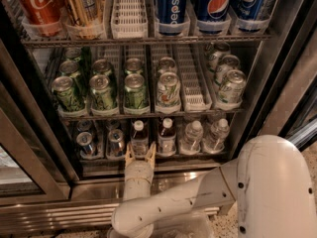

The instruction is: Pick blue plastic bottle from bottom shelf of fridge

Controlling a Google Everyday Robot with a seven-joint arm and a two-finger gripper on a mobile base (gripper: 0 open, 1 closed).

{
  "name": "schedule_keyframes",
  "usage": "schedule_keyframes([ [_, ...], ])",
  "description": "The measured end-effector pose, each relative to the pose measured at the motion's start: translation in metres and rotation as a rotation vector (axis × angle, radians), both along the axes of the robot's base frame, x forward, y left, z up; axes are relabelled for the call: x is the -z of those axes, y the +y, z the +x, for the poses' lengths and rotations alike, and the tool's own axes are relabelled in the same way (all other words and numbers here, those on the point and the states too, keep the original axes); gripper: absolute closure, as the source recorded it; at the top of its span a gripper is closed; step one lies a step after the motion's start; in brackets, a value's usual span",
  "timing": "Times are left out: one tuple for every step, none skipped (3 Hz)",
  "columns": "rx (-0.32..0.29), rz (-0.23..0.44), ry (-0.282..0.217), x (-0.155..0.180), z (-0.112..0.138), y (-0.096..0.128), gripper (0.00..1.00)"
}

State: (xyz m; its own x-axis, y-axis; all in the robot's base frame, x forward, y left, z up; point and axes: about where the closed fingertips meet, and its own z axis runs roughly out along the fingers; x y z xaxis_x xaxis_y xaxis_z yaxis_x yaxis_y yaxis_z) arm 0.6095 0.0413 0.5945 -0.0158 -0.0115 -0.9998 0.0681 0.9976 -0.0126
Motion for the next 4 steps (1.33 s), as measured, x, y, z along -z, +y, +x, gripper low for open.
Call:
schedule_keyframes([
  [0.010, 0.001, -0.007, 0.000, 0.007, -0.001, 0.32],
  [0.016, 0.003, -0.019, -0.002, 0.014, -0.001, 0.34],
  [0.022, 0.006, -0.030, -0.004, 0.021, -0.001, 0.35],
  [0.024, 0.004, -0.043, -0.005, 0.026, 0.000, 0.54],
])
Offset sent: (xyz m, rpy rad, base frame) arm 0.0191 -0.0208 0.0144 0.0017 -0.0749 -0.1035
